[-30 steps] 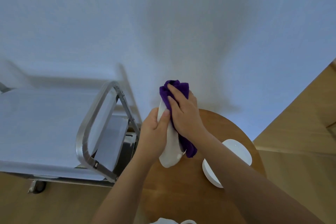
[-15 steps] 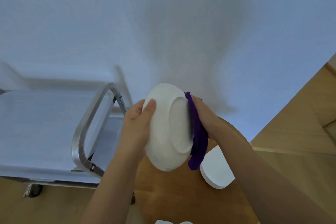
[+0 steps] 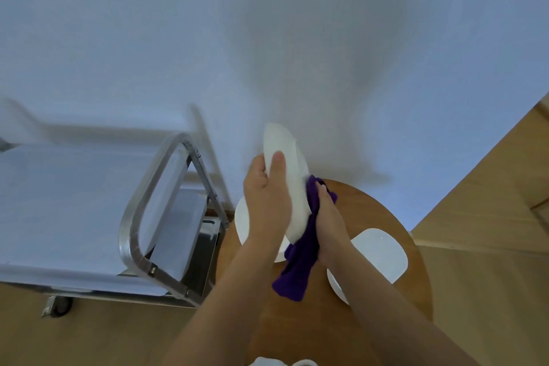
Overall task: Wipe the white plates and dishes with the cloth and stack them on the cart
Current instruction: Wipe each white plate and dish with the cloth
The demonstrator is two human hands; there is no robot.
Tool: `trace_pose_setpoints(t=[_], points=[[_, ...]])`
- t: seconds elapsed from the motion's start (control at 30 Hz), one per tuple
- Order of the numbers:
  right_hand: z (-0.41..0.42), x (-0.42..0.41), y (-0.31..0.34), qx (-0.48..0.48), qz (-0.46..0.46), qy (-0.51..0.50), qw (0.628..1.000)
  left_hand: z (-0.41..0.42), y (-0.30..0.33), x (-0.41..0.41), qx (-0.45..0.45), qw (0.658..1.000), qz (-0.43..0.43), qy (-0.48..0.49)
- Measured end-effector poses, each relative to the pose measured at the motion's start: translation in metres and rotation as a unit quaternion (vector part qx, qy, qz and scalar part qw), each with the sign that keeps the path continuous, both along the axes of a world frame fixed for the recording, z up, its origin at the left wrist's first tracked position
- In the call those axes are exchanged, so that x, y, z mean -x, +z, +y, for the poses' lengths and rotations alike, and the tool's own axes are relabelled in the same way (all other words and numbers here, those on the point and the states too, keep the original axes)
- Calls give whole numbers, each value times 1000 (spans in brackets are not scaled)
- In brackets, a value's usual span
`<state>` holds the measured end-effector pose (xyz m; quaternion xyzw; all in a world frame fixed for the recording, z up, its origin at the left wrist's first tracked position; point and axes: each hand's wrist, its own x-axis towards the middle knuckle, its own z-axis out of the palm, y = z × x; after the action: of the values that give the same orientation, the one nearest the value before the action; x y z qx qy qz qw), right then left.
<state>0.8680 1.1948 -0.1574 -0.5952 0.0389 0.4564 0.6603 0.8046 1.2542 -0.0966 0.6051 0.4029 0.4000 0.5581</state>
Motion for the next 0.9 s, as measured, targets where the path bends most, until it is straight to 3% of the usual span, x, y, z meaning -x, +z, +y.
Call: trace_pose_setpoints(t=[0.13,0.2,0.27,0.53,0.67,0.7,0.8,0.87,0.9], points=[[4,14,0,-99,-22,-1,995,-26,-22,0,-159,969,141,-126],[0,14,6,-169,53,-17,984,-26,-31,5,-269,927,199,-168],[-6,5,8,-166,73,2,983,-19,-34,12,-361,879,231,-207],[-10,-13,13,-187,119,2,975,4,-34,20,-391,805,311,-319],[-20,-19,11,-169,97,24,980,14,-39,28,-424,747,370,-355],[-22,-21,10,-164,89,20,982,16,-43,33,-409,767,349,-350],[-29,-25,5,-140,69,-17,988,18,-53,48,-282,913,219,-200],[-33,-27,2,-129,52,-28,990,24,-56,50,-52,985,150,-72],[-35,-27,3,-125,47,-19,991,29,-57,49,102,989,94,-50]])
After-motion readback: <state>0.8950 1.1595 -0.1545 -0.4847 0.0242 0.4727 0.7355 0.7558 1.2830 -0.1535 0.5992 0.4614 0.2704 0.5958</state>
